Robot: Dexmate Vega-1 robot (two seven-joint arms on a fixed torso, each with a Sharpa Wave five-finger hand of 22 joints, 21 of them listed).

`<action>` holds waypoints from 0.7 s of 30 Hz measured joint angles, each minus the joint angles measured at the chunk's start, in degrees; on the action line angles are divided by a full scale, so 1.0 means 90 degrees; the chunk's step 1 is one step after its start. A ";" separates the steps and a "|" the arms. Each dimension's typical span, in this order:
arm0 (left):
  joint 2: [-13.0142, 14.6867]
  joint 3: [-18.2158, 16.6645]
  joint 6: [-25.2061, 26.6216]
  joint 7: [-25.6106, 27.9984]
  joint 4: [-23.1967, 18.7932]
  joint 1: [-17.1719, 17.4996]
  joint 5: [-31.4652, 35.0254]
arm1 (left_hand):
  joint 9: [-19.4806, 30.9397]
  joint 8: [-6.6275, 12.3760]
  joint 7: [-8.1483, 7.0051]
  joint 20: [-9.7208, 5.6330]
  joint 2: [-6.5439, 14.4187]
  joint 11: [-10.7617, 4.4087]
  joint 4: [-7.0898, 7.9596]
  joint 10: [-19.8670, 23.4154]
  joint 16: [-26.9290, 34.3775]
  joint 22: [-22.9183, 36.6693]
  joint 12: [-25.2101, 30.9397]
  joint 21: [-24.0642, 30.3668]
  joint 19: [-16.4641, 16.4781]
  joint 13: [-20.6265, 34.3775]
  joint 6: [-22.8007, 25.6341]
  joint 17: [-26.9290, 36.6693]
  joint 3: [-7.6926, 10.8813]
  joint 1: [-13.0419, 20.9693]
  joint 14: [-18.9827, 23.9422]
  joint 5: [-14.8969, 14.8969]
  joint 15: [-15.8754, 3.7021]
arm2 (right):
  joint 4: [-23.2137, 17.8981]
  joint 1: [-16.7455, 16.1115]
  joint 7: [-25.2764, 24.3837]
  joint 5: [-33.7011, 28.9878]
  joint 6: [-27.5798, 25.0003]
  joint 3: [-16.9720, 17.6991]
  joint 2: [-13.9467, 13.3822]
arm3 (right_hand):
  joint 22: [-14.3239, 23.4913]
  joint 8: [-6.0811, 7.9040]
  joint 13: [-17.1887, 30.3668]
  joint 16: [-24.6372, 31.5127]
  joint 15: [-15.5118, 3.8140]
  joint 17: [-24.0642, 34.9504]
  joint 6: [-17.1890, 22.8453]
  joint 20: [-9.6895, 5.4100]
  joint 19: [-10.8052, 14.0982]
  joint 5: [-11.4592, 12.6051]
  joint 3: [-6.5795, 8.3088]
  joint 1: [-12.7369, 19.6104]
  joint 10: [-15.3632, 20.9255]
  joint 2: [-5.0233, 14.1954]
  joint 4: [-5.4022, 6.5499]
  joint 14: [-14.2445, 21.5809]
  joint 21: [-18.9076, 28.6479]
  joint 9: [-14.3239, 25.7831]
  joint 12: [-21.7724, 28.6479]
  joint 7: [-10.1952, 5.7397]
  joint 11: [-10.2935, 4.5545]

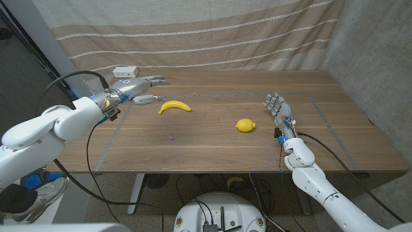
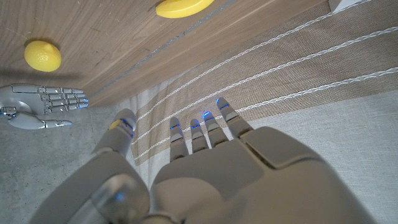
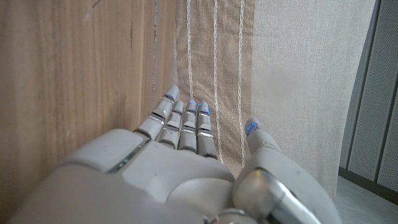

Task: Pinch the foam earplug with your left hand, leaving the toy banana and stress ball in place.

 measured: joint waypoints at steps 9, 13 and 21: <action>-0.0191 -0.0226 -0.0069 -0.0444 -0.0283 0.0102 0.0737 | 0.0022 0.0049 -0.0090 -0.0034 -0.0137 -0.0023 0.0000 -0.0135 0.0000 0.0000 -0.0024 0.0000 -0.0033 -0.0001 0.0000 -0.0001 0.0000 0.0137 -0.0124 0.0030 -0.0006 | -0.0057 -0.0055 0.0004 0.0003 0.0023 0.0000 0.0003 | 0.0000 0.0000 0.0000 0.0000 0.0000 0.0000 0.0034 0.0000 0.0000 0.0000 0.0000 0.0000 0.0010 0.0000 0.0000 0.0000 0.0000 -0.0001 0.0000 -0.0034 0.0011; -0.0249 -0.0277 -0.0098 -0.0657 -0.0402 0.0120 0.1004 | 0.0022 0.0040 -0.0236 -0.0068 -0.0289 -0.0022 0.0000 -0.0340 0.0001 0.0001 -0.0048 -0.0024 -0.0068 0.0017 -0.0157 -0.0001 0.0000 0.0362 -0.0244 0.0030 0.0021 | -0.0077 -0.0077 -0.0004 0.0003 0.0031 -0.0001 0.0004 | -0.0001 0.0000 -0.0001 0.0000 0.0000 0.0000 0.0056 0.0000 0.0000 0.0000 0.0000 0.0000 0.0010 0.0000 0.0000 0.0000 -0.0037 -0.0001 0.0000 -0.0012 0.0010; -0.0312 -0.0325 -0.0119 -0.1119 -0.0664 0.0126 0.1602 | 0.0022 0.0018 -0.0384 -0.0079 -0.0518 -0.0024 0.0001 -0.0749 0.0001 0.0001 -0.0072 -0.0049 -0.0192 0.0031 -0.0525 -0.0001 0.0000 0.0704 -0.0486 0.0030 0.0104 | -0.0104 -0.0116 -0.0026 -0.0009 0.0066 -0.0002 0.0007 | -0.0001 0.0000 -0.0001 0.0000 0.0035 0.0000 0.0079 0.0047 0.0046 0.0000 0.0000 0.0000 0.0046 0.0000 0.0000 0.0034 -0.0037 -0.0001 0.0000 0.0011 0.0043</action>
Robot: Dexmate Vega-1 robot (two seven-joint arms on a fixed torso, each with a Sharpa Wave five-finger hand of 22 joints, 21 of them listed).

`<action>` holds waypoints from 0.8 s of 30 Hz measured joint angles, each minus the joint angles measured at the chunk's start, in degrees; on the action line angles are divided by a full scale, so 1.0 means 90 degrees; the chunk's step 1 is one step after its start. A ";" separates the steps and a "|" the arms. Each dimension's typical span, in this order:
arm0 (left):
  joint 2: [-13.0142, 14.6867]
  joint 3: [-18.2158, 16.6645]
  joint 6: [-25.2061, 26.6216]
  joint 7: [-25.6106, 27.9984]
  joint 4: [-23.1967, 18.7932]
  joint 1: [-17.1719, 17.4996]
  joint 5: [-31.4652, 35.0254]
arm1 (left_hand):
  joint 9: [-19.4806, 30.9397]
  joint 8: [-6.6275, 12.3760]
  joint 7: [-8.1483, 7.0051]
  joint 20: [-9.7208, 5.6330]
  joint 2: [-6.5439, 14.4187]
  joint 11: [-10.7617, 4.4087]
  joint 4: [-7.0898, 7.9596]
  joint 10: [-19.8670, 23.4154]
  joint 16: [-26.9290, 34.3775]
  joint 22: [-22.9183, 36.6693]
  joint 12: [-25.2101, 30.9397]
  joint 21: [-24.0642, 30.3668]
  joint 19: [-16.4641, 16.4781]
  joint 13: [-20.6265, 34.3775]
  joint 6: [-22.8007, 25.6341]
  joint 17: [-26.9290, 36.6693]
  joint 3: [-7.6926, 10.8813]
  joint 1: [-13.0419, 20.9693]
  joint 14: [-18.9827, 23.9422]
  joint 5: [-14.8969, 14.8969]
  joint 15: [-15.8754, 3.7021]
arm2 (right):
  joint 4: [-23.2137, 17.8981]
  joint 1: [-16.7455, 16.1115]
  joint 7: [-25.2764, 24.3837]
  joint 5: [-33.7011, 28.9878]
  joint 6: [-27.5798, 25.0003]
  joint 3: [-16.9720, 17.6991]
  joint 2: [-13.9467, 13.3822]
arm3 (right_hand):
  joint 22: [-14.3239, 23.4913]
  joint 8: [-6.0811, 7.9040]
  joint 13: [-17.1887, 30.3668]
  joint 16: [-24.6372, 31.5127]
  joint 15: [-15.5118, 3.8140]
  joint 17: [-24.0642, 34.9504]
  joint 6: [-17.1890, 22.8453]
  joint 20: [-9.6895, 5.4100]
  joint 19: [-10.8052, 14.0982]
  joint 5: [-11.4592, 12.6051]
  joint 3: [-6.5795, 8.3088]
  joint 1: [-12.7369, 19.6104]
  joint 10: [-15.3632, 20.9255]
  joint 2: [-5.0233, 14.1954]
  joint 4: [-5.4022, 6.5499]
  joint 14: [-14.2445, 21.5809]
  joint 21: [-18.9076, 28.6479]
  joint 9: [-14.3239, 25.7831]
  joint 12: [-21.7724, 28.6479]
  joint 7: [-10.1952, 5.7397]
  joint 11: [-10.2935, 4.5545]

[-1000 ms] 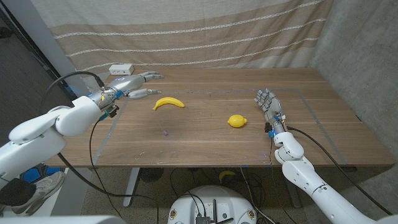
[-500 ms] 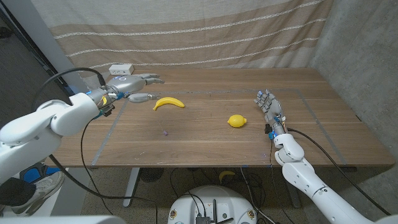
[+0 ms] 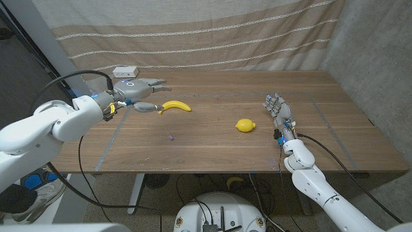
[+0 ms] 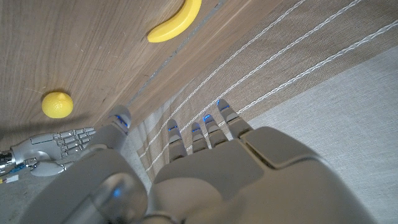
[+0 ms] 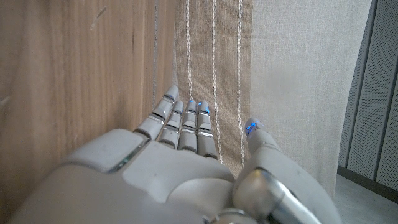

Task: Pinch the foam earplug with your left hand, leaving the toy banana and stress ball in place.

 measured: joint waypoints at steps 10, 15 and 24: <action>-0.0010 0.0103 0.0105 -0.0556 -0.0305 -0.0075 0.0759 | 0.0030 0.0229 0.0056 -0.0002 -0.0257 0.0000 0.0000 0.0001 0.0001 -0.0009 0.0030 0.0000 0.0002 -0.0007 0.0511 0.0000 0.0000 0.0341 -0.0062 0.0000 0.0061 | -0.0014 -0.0048 -0.0013 -0.0003 0.0049 0.0009 0.0020 | 0.0000 0.0000 0.0031 0.0000 -0.0024 0.0000 0.0080 -0.0025 0.0024 0.0000 0.0000 0.0000 0.0022 0.0000 0.0000 0.0023 -0.0024 0.0000 0.0050 -0.0011 -0.0022; 0.0101 0.0200 0.0107 -0.0712 -0.0400 -0.0177 0.0910 | 0.0030 0.0403 -0.0001 -0.0013 -0.0450 -0.0035 -0.0027 -0.0035 0.0004 -0.0031 0.0030 0.0000 0.0013 -0.0019 0.0962 -0.0001 -0.0027 0.0600 -0.0143 0.0000 0.0143 | -0.0015 -0.0059 -0.0015 -0.0003 0.0068 0.0013 0.0025 | -0.0001 0.0000 0.0033 0.0000 0.0001 0.0000 0.0114 -0.0046 0.0045 0.0000 0.0000 0.0000 0.0068 0.0000 0.0000 0.0047 -0.0024 -0.0001 0.0050 0.0023 -0.0020; 0.0172 0.0357 0.0066 -0.1220 -0.0501 -0.0276 0.1497 | 0.0060 0.0547 -0.0019 0.0010 -0.0641 -0.0080 -0.0017 -0.0080 -0.0025 -0.0030 0.0030 0.0000 0.0036 -0.0019 0.1358 -0.0001 -0.0038 0.0857 -0.0371 0.0025 0.0165 | -0.0030 -0.0107 -0.0015 0.0008 0.0094 0.0030 0.0028 | -0.0001 0.0040 0.0032 0.0000 0.0011 0.0001 0.0183 -0.0046 0.0045 0.0000 0.0000 -0.0003 0.0078 0.0003 0.0000 0.0057 -0.0048 -0.0001 0.0050 0.0023 -0.0009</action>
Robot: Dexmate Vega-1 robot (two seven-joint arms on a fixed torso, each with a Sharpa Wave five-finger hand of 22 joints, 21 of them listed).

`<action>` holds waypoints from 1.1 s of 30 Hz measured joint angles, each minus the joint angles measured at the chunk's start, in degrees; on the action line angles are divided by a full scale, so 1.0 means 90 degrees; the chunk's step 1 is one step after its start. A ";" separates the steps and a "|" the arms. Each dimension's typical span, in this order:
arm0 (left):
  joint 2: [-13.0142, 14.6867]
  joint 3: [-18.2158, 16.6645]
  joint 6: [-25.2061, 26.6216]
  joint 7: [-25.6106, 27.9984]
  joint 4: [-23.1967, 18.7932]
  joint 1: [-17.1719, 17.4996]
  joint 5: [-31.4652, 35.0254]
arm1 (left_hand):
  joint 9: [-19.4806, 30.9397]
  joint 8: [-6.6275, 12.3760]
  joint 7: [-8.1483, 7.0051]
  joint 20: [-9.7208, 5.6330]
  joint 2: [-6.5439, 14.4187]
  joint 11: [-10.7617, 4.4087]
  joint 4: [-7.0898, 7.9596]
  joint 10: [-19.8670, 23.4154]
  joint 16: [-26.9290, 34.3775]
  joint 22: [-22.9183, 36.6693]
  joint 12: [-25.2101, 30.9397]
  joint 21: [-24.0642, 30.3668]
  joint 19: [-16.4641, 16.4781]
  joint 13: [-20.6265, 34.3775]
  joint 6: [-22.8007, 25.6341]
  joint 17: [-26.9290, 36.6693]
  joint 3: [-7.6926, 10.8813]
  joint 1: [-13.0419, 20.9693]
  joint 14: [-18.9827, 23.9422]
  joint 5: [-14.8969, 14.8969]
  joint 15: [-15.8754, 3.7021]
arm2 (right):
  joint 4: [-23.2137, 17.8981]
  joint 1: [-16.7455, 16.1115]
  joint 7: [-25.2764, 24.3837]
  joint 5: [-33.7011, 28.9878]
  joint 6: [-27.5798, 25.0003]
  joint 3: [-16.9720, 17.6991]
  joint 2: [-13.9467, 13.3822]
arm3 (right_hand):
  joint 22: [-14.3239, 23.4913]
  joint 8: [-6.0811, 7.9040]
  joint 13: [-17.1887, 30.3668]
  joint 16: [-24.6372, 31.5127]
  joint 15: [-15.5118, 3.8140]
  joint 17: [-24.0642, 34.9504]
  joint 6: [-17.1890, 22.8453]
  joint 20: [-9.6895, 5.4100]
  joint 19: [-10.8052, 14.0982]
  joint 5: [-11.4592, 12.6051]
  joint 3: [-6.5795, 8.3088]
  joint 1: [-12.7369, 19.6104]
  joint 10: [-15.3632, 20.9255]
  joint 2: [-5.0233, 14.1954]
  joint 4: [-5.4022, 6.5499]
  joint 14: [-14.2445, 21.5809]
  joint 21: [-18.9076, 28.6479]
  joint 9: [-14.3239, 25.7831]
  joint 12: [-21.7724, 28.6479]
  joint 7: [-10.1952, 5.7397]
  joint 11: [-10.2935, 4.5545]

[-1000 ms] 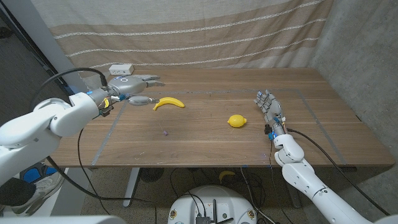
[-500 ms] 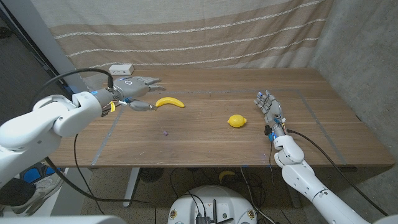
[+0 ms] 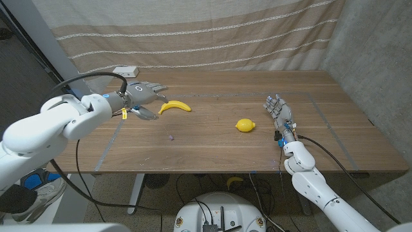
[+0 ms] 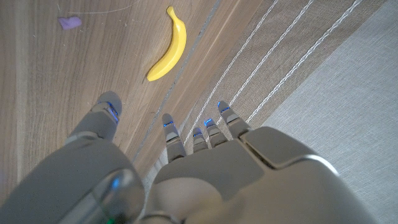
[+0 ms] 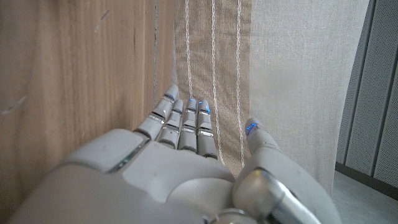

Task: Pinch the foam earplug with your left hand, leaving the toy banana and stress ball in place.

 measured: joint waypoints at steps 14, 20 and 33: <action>-0.0022 0.0176 -0.0034 -0.0034 -0.0063 0.0095 0.0555 | 0.0088 0.0446 -0.0037 -0.0011 -0.0137 -0.0149 0.0001 0.0150 0.0051 -0.0030 0.0093 0.0000 0.0216 0.0001 0.0932 -0.0001 -0.0054 0.0691 0.0076 0.0049 -0.0142 | -0.0059 -0.0087 0.0023 0.0034 0.0028 0.0028 -0.0025 | 0.0000 0.0024 0.0000 0.0000 -0.0024 0.0015 0.0061 0.0023 0.0023 0.0000 0.0000 -0.0048 0.0022 0.0048 0.0000 0.0023 0.0000 0.0000 0.0000 0.0029 0.0023; -0.0035 0.0229 -0.0078 0.0143 -0.0053 0.0173 0.0898 | 0.0087 0.0396 -0.0049 -0.0022 -0.0148 -0.0175 0.0016 0.0248 0.0055 -0.0029 0.0093 0.0000 0.0297 0.0001 0.0802 -0.0001 -0.0069 0.0819 0.0099 0.0049 -0.0164 | -0.0126 -0.0157 0.0024 0.0049 0.0028 0.0050 -0.0065 | -0.0001 0.0024 0.0000 0.0000 -0.0024 0.0015 0.0114 0.0023 0.0023 0.0000 0.0000 -0.0047 0.0045 0.0047 0.0000 0.0023 -0.0024 0.0000 0.0000 0.0045 0.0046; -0.0029 0.0389 -0.0063 0.0283 0.0004 0.0249 0.1197 | 0.0070 0.0396 -0.0048 -0.0041 -0.0138 -0.0215 0.0024 0.0356 0.0104 -0.0028 0.0093 0.0001 0.0384 0.0001 0.0852 -0.0016 -0.0113 0.0977 0.0255 0.0049 -0.0223 | -0.0195 -0.0269 0.0025 0.0093 0.0020 0.0082 -0.0106 | -0.0001 0.0023 -0.0001 0.0000 -0.0023 0.0014 0.0193 0.0023 0.0022 0.0000 0.0000 -0.0047 0.0114 0.0047 0.0000 0.0022 -0.0047 0.0000 0.0000 0.0056 0.0045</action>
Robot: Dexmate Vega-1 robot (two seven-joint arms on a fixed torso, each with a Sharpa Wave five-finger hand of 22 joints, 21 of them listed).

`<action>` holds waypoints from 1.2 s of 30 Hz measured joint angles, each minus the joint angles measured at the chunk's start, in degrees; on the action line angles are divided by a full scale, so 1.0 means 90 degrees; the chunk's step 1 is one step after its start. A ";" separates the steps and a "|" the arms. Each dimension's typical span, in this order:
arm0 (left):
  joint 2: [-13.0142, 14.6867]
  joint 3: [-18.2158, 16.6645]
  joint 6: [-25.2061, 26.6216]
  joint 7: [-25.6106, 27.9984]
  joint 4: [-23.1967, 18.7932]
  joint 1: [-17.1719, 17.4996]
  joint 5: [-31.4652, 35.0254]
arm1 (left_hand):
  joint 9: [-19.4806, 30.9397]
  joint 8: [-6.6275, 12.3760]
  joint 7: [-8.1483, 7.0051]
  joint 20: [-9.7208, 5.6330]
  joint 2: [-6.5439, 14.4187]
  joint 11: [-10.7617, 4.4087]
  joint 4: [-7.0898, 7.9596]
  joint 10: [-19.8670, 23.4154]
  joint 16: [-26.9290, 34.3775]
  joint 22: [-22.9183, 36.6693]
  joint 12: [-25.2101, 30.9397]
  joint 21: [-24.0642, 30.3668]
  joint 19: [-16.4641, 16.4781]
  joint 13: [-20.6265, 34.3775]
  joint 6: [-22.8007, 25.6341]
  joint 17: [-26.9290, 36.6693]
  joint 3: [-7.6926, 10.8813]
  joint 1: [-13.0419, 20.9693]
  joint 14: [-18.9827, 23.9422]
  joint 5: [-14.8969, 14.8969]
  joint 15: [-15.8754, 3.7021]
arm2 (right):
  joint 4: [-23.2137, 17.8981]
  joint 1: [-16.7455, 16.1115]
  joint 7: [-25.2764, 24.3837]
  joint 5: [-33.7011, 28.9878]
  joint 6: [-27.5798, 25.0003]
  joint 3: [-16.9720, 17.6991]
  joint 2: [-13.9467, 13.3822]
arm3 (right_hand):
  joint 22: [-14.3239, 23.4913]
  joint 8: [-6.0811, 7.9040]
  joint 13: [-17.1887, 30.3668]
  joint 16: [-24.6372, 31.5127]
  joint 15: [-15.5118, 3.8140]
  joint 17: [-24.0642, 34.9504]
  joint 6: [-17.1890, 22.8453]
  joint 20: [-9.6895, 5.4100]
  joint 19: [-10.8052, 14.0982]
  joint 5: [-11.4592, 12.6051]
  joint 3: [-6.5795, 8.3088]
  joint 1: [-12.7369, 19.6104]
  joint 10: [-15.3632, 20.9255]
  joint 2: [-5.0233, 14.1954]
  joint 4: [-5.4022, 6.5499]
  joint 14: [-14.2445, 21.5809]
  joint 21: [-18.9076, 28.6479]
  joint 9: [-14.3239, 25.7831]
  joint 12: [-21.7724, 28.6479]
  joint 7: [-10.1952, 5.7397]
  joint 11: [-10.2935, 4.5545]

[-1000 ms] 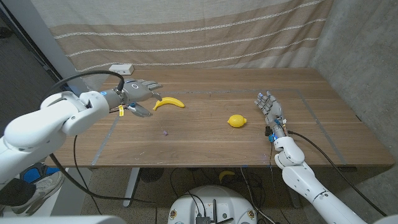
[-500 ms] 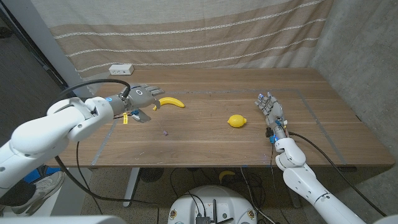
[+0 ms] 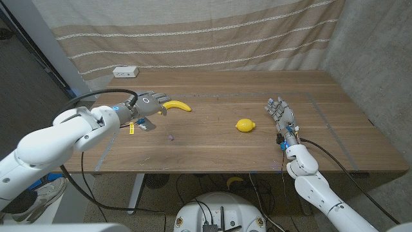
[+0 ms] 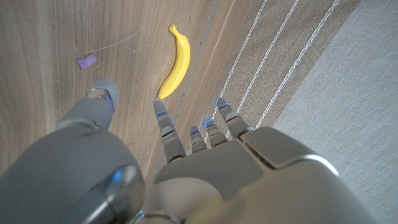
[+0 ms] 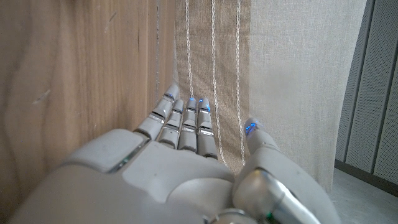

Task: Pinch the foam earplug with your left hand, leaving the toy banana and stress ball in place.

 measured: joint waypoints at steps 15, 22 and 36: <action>0.0140 0.0267 0.0178 0.0128 0.0128 0.0006 0.0156 | 0.0000 0.0063 0.0056 -0.0015 0.0054 -0.0012 0.0022 0.0080 0.0000 0.0017 0.0000 0.0000 0.0014 0.0000 0.0192 0.0001 -0.0055 0.0160 0.0061 -0.0014 -0.0041 | -0.0053 -0.0072 0.0021 0.0048 -0.0054 0.0019 -0.0046 | 0.0000 0.0000 0.0000 0.0000 0.0000 -0.0001 0.0034 0.0000 0.0000 0.0000 0.0000 0.0000 -0.0001 0.0000 0.0000 0.0000 -0.0023 0.0033 0.0000 0.0035 0.0000; 0.0159 0.0292 0.0291 0.0316 0.0152 0.0001 0.0170 | 0.0008 0.0254 0.0078 -0.0055 0.0014 -0.0068 0.0030 0.0216 0.0000 0.0016 0.0025 0.0024 0.0138 0.0001 0.0604 0.0001 -0.0135 0.0354 0.0167 -0.0054 -0.0029 | -0.0053 -0.0082 0.0025 0.0053 -0.0055 0.0023 -0.0050 | 0.0000 0.0000 0.0000 0.0000 0.0000 -0.0001 0.0046 0.0000 0.0000 0.0000 0.0000 0.0000 0.0034 0.0000 0.0000 -0.0001 -0.0022 0.0032 0.0000 0.0023 0.0035; 0.0409 0.0559 0.0516 0.1345 0.0652 0.0127 0.0366 | 0.0136 0.0523 0.0001 -0.0256 -0.0084 -0.0253 0.0009 0.0616 0.0044 0.0016 0.0074 0.0099 0.0574 0.0001 0.0910 0.0002 -0.0413 0.0756 0.0664 -0.0054 -0.0053 | -0.0002 -0.0076 0.0075 0.0119 -0.0092 0.0023 -0.0046 | 0.0000 0.0000 0.0000 0.0000 0.0000 -0.0001 0.0114 0.0000 -0.0001 0.0000 0.0000 0.0000 0.0068 0.0000 0.0000 -0.0001 -0.0046 0.0032 0.0000 0.0023 0.0068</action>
